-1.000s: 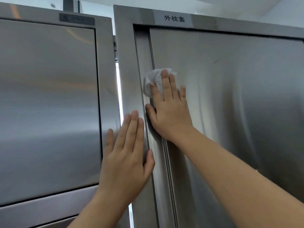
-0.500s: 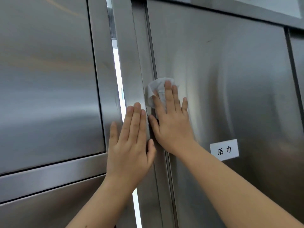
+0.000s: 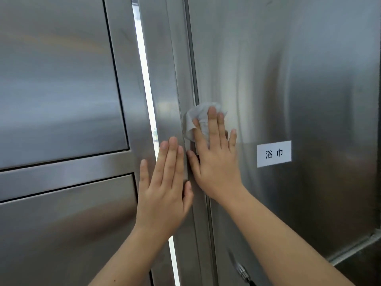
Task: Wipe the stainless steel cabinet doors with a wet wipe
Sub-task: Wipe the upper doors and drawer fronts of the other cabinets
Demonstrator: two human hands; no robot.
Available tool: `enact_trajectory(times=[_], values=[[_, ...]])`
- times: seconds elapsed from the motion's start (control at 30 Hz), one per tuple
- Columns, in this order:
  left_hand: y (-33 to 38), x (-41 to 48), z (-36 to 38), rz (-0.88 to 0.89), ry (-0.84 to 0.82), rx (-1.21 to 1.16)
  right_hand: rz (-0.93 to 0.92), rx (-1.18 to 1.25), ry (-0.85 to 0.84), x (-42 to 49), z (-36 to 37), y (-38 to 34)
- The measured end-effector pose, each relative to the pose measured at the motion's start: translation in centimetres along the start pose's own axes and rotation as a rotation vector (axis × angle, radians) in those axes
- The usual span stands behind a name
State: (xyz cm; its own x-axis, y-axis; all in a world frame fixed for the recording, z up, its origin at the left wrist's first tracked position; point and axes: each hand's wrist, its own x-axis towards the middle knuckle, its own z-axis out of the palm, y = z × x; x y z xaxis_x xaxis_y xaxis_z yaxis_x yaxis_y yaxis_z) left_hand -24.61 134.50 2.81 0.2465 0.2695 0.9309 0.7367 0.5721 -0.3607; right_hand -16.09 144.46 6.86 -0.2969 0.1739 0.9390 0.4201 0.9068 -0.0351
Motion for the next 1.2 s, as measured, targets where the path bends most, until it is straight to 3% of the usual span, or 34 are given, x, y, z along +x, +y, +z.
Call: enact_trajectory(times=[0.5, 1.2], values=[[3.5, -8.5, -0.2, -0.037, -0.121, -0.021, 0.056, 0.007, -0.019, -8.7, 2.2, -0.3], [6.9, -16.8, -2.8, -0.105, -0.379, -0.162, 0.137, -0.015, -0.248, -22.2, 5.4, -0.8]])
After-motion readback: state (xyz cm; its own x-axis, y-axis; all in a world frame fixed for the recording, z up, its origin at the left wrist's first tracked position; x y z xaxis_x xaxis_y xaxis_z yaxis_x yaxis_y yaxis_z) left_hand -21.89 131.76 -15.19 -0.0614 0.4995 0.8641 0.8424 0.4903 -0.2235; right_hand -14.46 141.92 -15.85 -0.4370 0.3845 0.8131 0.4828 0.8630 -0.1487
